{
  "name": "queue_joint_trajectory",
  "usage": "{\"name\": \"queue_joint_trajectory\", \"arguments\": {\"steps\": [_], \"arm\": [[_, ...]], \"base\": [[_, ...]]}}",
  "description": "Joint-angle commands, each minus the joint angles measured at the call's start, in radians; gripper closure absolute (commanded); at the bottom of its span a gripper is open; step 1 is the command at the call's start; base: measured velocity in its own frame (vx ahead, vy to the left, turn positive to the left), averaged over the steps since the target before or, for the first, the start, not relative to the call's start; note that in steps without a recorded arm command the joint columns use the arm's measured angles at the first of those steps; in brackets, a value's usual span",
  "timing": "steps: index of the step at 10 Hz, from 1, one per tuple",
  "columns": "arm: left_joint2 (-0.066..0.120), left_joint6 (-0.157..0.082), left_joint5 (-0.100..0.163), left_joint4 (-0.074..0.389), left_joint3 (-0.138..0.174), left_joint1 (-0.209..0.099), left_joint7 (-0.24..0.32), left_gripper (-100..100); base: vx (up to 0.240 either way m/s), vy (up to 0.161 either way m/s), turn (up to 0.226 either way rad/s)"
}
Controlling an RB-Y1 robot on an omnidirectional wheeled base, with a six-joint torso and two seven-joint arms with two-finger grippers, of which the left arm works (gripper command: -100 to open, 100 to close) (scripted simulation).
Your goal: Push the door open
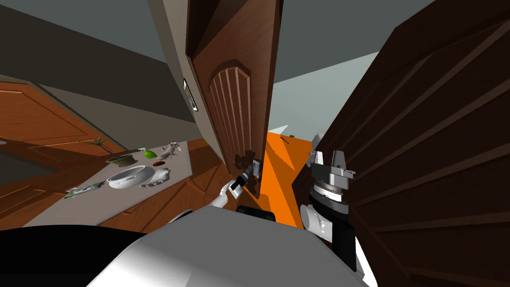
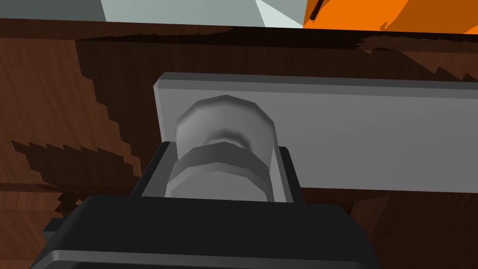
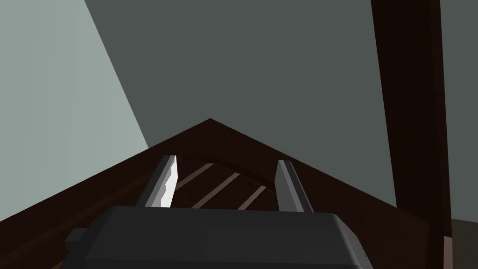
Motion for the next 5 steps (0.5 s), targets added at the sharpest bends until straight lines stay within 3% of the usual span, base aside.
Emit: {"name": "queue_joint_trajectory", "arguments": {"steps": [1,5], "arm": [[-0.002,0.005,0.001,-0.003,0.028,-0.013,-0.01,100],[-0.036,0.007,-0.003,0.028,0.076,-0.029,-0.041,100]], "base": [[0.1,-0.094,0.024],[0.088,-0.09,0.039]]}}
